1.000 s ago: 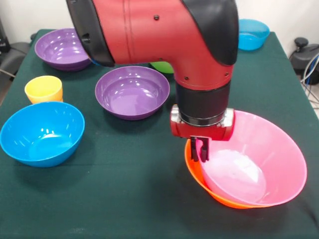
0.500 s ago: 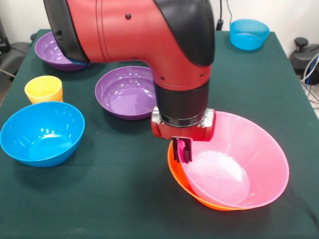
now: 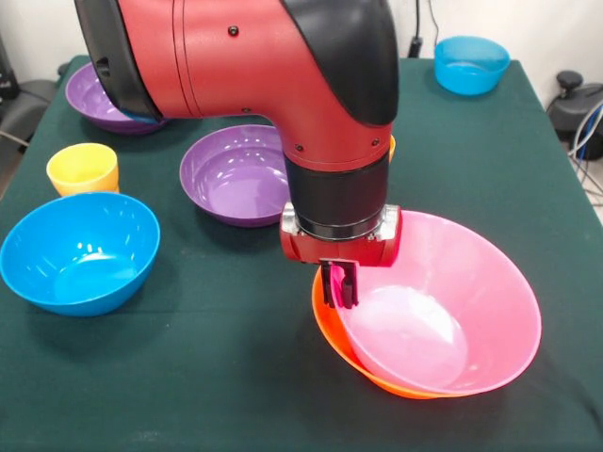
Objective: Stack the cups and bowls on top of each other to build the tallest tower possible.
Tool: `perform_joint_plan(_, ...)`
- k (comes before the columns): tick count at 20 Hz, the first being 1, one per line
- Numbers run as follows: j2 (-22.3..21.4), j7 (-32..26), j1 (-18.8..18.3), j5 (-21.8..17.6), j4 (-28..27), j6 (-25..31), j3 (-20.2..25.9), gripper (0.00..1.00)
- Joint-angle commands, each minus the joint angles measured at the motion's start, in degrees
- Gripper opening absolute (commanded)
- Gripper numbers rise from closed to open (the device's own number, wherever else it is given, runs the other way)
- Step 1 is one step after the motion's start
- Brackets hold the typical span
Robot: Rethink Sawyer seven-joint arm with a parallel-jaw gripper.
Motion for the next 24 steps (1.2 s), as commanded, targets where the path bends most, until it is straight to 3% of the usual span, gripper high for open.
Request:
perform_joint_plan(1,5.91,-15.99,-1.55,-10.85,2.80,2.27,-7.28,0.00)
perform_joint_plan(4,7.06,-17.12,-1.54,-10.63,1.13,4.82,-7.17,0.00)
perform_joint_plan(14,8.12,-17.14,-0.87,-13.69,-1.46,2.03,-8.54,0.00)
perform_joint_plan(24,6.97,-16.67,-0.56,-13.65,-1.02,2.70,-9.65,0.00)
